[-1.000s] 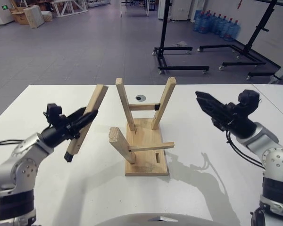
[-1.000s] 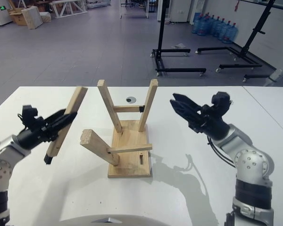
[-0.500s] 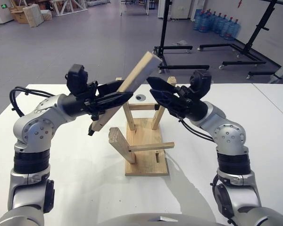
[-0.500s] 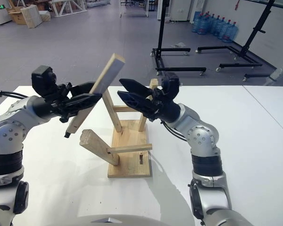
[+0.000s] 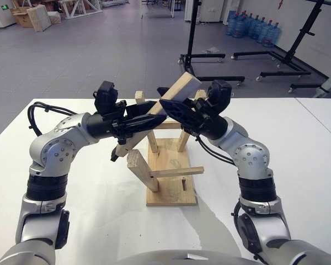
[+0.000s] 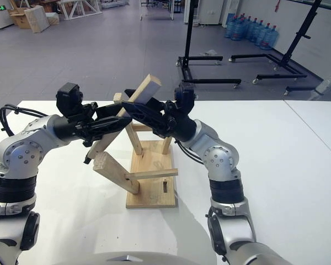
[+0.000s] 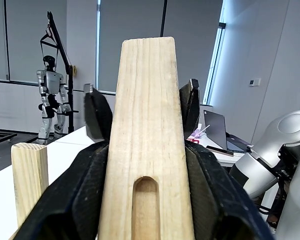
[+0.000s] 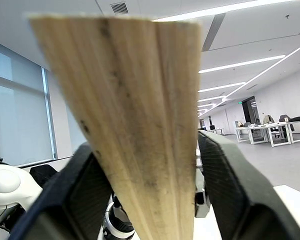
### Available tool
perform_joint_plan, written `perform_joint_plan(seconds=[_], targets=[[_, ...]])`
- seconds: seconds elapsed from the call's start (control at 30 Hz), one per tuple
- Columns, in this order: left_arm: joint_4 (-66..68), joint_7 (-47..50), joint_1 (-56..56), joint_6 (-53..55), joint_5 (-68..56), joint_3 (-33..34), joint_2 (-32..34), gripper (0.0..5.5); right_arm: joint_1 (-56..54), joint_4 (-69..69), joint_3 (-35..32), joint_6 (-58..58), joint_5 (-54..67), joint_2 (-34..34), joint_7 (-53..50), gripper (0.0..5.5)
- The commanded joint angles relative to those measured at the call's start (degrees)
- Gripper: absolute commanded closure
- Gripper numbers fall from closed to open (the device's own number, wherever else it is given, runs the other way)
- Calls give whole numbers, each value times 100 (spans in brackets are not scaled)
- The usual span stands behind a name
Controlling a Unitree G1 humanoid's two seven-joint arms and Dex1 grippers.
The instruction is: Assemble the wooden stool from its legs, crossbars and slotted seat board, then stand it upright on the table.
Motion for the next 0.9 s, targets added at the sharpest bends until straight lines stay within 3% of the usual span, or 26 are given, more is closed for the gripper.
perform_joint_plan(seconds=[0.03,0.3,0.33,0.57,0.77,0.9], targets=[[29,17,-181,94,12,-33,-7,346,-115,-28,-63,8,52,1,56,340],[157,130,-223,349,-125,60,30,346,-41,-60,-212,-416,-124,119,142,341],[270,188,-270,485,-173,65,44,309,-18,-107,-205,-592,-280,114,162,342],[482,118,-90,696,-195,303,283,221,58,-309,-158,-651,-402,-137,389,345],[343,316,688,631,-532,1537,712,220,286,-565,-1146,-396,143,-1128,562,345],[-69,710,1352,516,-708,2213,691,220,789,-462,-1578,-210,115,-2091,1215,345]])
